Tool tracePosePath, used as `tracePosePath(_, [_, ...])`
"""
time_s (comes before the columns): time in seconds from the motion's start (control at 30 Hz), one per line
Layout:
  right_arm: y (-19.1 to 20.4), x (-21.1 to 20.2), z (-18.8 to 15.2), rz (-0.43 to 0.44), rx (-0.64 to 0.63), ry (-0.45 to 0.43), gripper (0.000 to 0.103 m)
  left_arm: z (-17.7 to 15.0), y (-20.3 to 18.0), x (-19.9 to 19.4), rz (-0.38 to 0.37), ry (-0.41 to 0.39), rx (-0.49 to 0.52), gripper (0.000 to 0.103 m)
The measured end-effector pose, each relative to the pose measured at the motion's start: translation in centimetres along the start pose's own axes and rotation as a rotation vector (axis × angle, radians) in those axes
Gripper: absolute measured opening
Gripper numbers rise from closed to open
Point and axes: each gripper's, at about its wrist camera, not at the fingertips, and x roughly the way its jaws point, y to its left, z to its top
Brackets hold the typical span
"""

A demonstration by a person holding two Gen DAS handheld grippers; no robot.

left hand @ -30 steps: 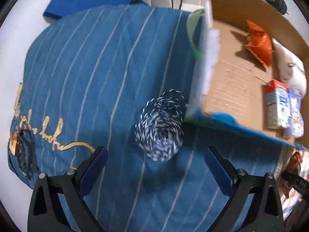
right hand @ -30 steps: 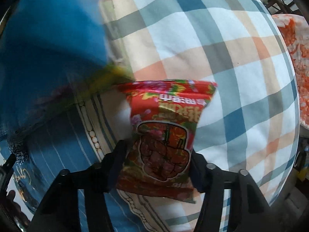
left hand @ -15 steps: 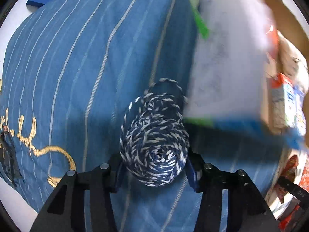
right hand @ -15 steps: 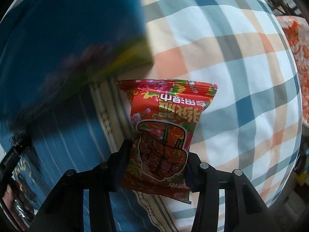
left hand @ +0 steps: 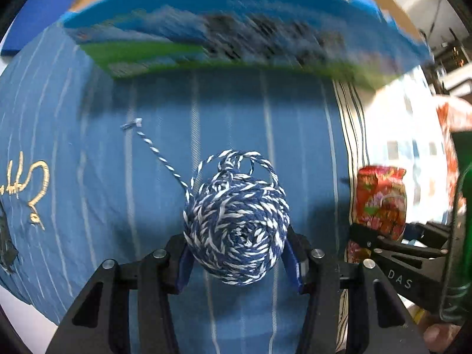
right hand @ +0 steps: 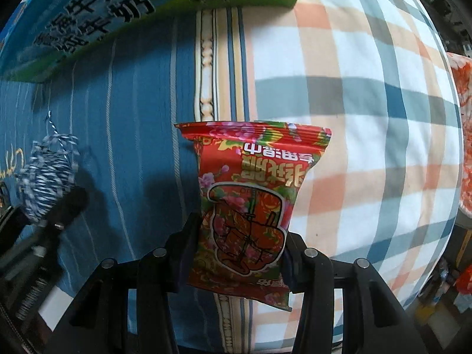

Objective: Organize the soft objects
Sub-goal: 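Grasp the red candy bag with the right tool while the left tool grasps the blue-white twine ball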

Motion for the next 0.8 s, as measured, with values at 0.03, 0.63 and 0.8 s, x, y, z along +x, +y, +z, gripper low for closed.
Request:
tracePosePath(0.03, [0.0, 0.1, 0.2, -0.002, 0.001, 0.001, 0.05, -0.1, -0.5, 0.5, 0.001, 0.012, 0.003, 0.048])
tracePosePath(0.63, [-4.0, -1.5, 0.1, 0.048, 0.03, 0.015, 0.052, 4.9, 0.2, 2.9, -0.036, 0.047, -0.083, 0.076])
tracePosePath(0.8, [-4.8, -0.6, 1.4, 0.037, 0.032, 0.027, 0.053, 6.9, 0.0, 3.9, 0.014, 0.079, -0.066, 0.076])
